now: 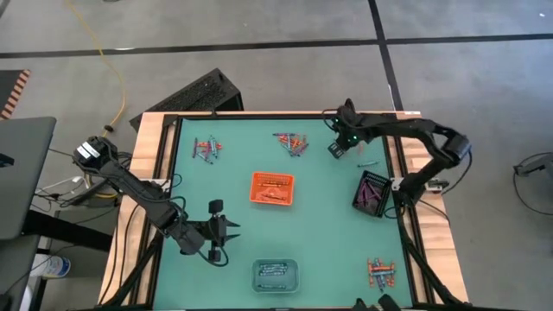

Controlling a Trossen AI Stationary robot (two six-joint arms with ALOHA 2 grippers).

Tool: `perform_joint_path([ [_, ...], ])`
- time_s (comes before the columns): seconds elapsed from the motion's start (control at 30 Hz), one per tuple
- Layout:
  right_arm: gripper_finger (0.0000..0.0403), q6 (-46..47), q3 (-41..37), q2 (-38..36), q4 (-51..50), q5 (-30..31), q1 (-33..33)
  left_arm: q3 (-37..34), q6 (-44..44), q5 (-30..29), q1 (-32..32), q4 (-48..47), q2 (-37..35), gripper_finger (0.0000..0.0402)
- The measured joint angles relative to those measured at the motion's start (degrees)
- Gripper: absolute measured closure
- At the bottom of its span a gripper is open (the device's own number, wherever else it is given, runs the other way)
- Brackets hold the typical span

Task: Sort crayons
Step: Put the orange crayon into the orange bin

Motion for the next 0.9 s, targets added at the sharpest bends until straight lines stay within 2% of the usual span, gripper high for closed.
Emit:
perform_joint_path([
  [0.3, 0.0284, -0.22, 2.12, 5.04, -0.5, 0.59, -0.63, 0.0, -0.26, 0.02, -0.1, -0.03, 0.0, 0.0287],
  [0.7, 0.0284, -0.12, 1.74, 4.43, -2.25, 0.4, -1.84, 0.0, -1.45, 0.21, -0.83, -0.1, 0.11, 0.0287],
  [0.9, 0.0284, -3.99, -0.65, 4.14, -1.62, 0.35, -3.22, 0.0, -1.75, 0.49, -0.83, -0.06, 0.11, 0.0287],
])
